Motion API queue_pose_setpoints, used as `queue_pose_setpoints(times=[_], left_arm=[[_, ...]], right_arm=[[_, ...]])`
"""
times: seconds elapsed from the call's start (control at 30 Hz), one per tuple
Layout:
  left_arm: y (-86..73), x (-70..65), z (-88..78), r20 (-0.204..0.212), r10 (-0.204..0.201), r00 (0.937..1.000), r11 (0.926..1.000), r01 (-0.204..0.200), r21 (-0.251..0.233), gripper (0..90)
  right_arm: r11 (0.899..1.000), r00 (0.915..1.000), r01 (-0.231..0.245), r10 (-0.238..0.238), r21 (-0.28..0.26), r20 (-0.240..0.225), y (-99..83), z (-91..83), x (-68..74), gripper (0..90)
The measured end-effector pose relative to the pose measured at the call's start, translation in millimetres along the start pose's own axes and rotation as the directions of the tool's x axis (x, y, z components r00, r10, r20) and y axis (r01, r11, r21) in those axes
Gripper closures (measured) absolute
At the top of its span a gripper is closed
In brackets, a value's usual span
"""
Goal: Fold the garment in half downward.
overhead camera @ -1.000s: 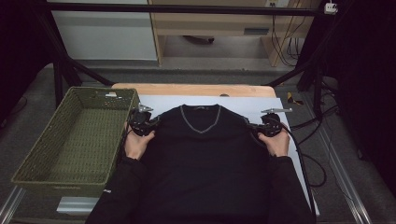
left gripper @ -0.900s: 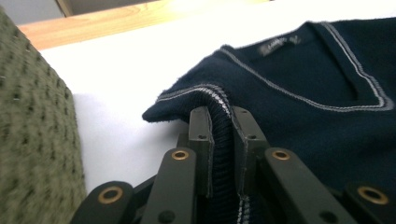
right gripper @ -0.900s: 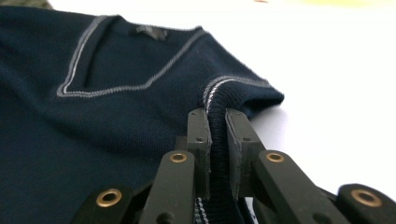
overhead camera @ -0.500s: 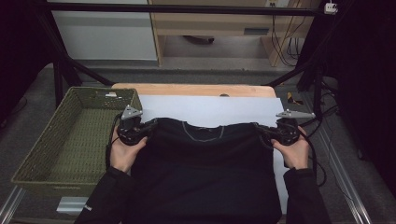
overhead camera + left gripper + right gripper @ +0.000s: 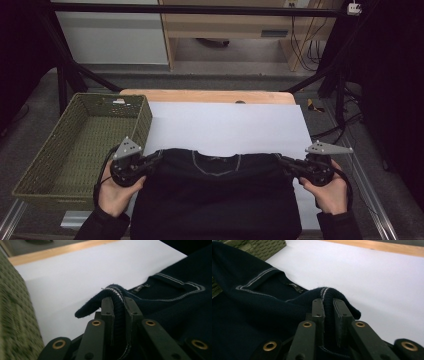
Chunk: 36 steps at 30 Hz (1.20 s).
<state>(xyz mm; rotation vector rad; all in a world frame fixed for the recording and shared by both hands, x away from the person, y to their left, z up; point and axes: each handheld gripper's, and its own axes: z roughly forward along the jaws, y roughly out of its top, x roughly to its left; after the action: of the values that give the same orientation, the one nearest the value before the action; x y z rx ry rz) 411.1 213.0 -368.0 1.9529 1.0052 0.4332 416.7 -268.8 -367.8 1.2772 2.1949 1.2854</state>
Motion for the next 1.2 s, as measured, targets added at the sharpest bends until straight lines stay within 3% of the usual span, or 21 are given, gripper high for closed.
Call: queue_pose_setpoints(times=[0.23,0.43,0.57,0.73,0.77,1.0,1.07,1.13,1.2], left_arm=[[-34.0,-12.0,-10.2,0.042,0.006,0.9991,0.9992,-0.008,0.038,79.4],[-55.6,-22.0,-12.0,0.037,0.026,0.999,0.9964,-0.028,0.08,79.1],[-73.9,-27.4,-5.3,0.05,0.024,0.9984,0.9906,-0.031,0.133,79.0],[-95.6,-29.9,-6.7,0.058,-0.005,0.9983,0.9835,-0.005,0.181,78.7],[-98.5,-30.4,-6.6,0.056,-0.007,0.9984,0.9819,-0.003,0.189,78.6],[-108.9,-35.2,-0.3,0.041,0.004,0.9992,0.9723,-0.013,0.233,77.2],[-106.8,-34.7,0.3,0.04,0.01,0.9992,0.9752,-0.018,0.221,74.7],[-100.8,-34.1,0.6,0.036,0.017,0.9992,0.9784,-0.024,0.205,68.4],[-93.3,-32.9,0.7,0.039,0.046,0.9982,0.9851,-0.052,0.164,61.5]], right_arm=[[0.999,0.9995,-0.021,0.022,0.026,-0.021,-31.9,-9.3,11.0,80.3],[0.997,0.9979,-0.05,0.052,0.051,-0.039,-63.9,-9.2,12.6,79.5],[0.993,0.9958,-0.071,0.076,0.094,-0.051,-85.9,-3.1,14.5,79.0],[0.988,0.995,-0.081,0.088,0.135,-0.047,-107.3,-4.7,19.6,78.6],[0.987,0.9963,-0.067,0.074,0.148,-0.043,-111.0,-4.8,19.3,78.4],[0.975,0.9948,-0.087,0.096,0.205,-0.035,-124.8,1.5,20.1,76.6],[0.975,0.9954,-0.08,0.089,0.206,-0.035,-124.2,2.1,20.9,72.8],[0.98,0.9968,-0.06,0.069,0.188,-0.042,-120.7,1.1,21.2,60.5],[0.99,0.9978,-0.047,0.053,0.136,-0.04,-115.9,0.5,21.6,46.6]])
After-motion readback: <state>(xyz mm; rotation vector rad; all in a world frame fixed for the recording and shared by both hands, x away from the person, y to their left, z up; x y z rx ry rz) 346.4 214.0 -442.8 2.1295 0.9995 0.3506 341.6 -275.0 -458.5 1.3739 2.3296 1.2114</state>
